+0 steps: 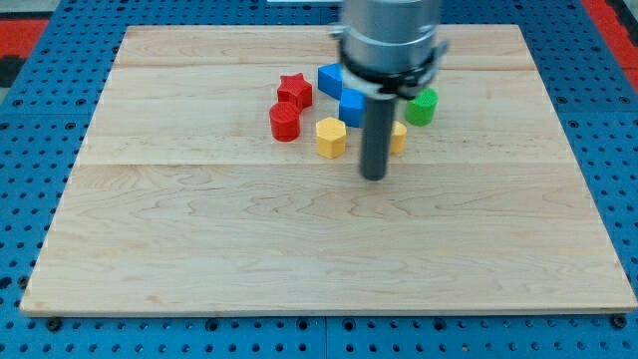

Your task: Slide the yellow heart to the green star and blue cube

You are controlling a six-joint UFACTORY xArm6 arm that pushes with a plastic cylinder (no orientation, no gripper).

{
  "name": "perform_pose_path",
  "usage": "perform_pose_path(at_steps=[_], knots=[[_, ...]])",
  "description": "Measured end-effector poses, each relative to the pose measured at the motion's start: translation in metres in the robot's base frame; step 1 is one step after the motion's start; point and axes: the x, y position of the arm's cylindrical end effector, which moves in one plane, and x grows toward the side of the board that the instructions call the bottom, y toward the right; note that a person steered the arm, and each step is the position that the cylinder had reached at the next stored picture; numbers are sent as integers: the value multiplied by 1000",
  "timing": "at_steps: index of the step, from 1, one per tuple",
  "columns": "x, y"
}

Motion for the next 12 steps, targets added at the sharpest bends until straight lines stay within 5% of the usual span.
perform_pose_path(at_steps=[2, 12], knots=[[-3, 32], [-41, -21]])
